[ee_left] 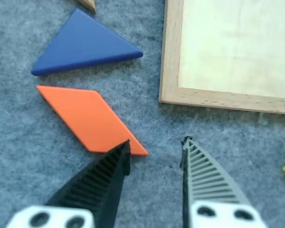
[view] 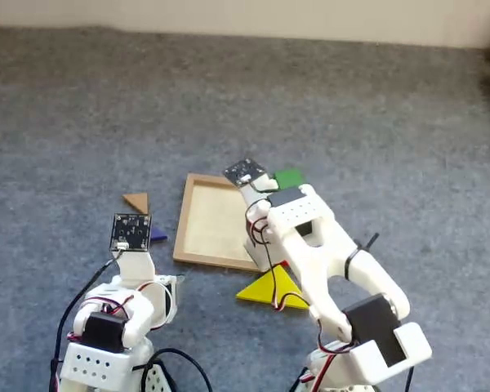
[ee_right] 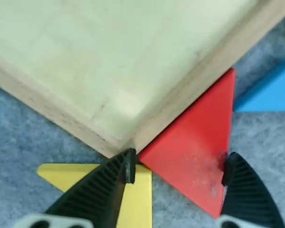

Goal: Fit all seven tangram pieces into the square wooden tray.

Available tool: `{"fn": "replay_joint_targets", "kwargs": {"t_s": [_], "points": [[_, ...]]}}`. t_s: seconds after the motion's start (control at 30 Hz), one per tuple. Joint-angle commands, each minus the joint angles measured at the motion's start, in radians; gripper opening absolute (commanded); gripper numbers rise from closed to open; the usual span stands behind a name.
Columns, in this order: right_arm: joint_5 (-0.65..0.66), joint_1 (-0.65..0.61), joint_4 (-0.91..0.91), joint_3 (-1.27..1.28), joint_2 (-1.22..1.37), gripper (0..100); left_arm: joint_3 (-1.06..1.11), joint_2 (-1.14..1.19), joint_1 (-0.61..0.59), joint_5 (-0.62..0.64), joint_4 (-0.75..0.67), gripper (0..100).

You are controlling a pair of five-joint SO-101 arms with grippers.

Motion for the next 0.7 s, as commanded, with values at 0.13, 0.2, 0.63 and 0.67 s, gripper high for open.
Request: {"fn": "replay_joint_targets", "kwargs": {"t_s": [0.13, 0.2, 0.63, 0.67], "points": [[0.011, 0.119, -0.073, -0.035, 0.024, 29.4, 0.022, -0.019, 0.019, 0.008, 0.006, 18], [0.011, 0.143, -0.076, -0.036, 0.024, 29.4, 0.022, -0.019, 0.019, 0.008, 0.006, 18], [0.003, 0.157, -0.071, -0.041, 0.022, 29.4, 0.022, -0.019, 0.019, 0.008, 0.006, 18], [0.003, 0.156, -0.070, -0.041, 0.022, 29.4, 0.022, -0.019, 0.019, 0.008, 0.006, 18]]}}
